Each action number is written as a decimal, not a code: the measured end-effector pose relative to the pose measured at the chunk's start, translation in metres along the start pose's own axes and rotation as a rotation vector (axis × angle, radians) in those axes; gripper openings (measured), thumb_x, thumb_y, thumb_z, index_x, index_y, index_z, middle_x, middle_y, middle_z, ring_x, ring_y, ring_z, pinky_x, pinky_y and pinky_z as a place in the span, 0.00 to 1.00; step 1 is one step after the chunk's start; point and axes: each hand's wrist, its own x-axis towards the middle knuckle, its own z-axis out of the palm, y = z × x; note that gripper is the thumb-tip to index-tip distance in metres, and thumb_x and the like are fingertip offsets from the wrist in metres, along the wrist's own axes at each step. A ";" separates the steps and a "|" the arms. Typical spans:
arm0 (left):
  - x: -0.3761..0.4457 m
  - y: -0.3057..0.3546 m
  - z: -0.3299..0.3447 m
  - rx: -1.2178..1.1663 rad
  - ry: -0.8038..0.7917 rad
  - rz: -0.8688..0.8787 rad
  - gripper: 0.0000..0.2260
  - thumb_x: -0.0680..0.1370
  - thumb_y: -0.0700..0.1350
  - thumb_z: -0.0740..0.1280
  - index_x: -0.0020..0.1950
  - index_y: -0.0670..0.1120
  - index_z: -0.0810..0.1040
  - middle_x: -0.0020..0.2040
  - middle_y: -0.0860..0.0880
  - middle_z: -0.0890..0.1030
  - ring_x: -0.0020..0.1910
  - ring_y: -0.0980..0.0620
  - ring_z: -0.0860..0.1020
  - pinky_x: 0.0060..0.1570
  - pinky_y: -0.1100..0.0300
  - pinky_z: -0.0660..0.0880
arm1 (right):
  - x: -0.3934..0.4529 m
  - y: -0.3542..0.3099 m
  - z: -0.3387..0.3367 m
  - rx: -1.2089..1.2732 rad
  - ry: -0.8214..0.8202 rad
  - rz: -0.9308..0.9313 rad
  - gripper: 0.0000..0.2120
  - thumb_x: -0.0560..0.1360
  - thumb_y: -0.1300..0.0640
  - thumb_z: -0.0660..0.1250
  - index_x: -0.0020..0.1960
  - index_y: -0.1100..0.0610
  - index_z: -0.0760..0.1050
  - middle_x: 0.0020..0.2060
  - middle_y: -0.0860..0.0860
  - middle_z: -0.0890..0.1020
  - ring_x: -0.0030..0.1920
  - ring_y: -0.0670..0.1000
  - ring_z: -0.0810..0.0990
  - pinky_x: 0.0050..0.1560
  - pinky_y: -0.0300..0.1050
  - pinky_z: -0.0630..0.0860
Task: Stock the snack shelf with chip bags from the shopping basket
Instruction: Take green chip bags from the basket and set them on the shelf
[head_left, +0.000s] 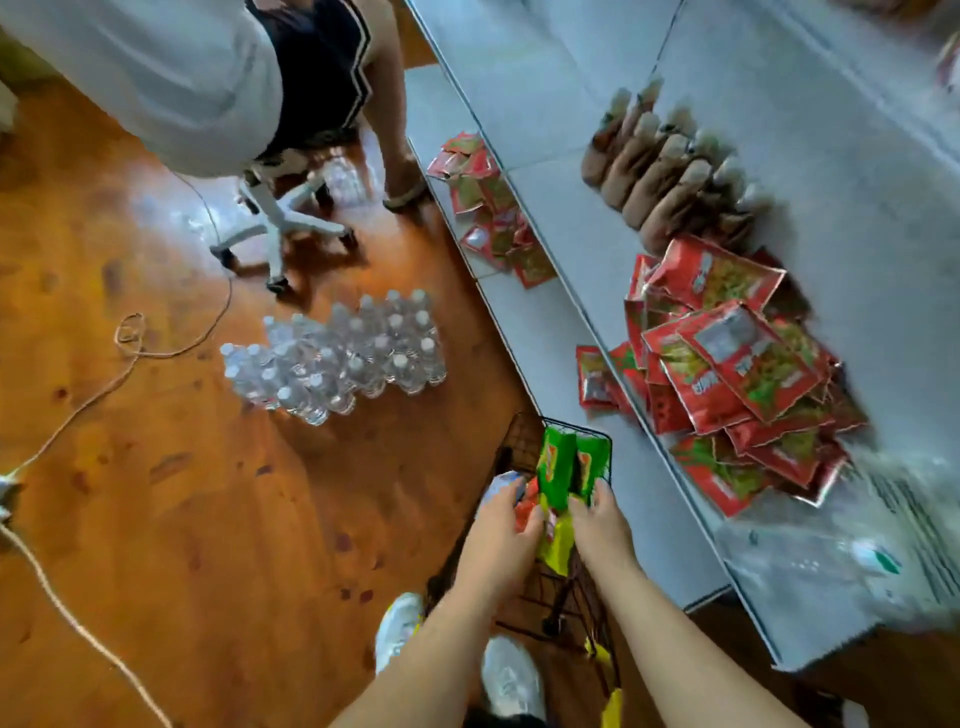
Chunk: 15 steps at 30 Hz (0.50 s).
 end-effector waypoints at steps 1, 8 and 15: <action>0.020 -0.007 0.009 -0.005 -0.032 0.003 0.14 0.81 0.47 0.62 0.66 0.46 0.74 0.59 0.50 0.79 0.61 0.49 0.76 0.48 0.65 0.66 | 0.021 0.003 0.007 0.017 0.034 0.036 0.20 0.74 0.53 0.62 0.64 0.57 0.72 0.57 0.61 0.81 0.57 0.62 0.78 0.58 0.53 0.75; 0.130 -0.047 0.067 -0.014 -0.205 0.004 0.20 0.77 0.46 0.63 0.70 0.52 0.70 0.59 0.51 0.79 0.55 0.50 0.79 0.51 0.55 0.76 | 0.109 0.023 0.043 0.065 0.181 0.277 0.20 0.76 0.56 0.61 0.65 0.63 0.70 0.61 0.62 0.77 0.59 0.62 0.76 0.54 0.48 0.72; 0.173 -0.053 0.080 -0.069 -0.325 -0.057 0.31 0.76 0.37 0.60 0.78 0.51 0.59 0.69 0.45 0.73 0.53 0.49 0.80 0.40 0.65 0.74 | 0.136 0.031 0.049 0.020 0.130 0.072 0.21 0.74 0.44 0.64 0.63 0.53 0.72 0.59 0.55 0.79 0.58 0.58 0.77 0.59 0.51 0.75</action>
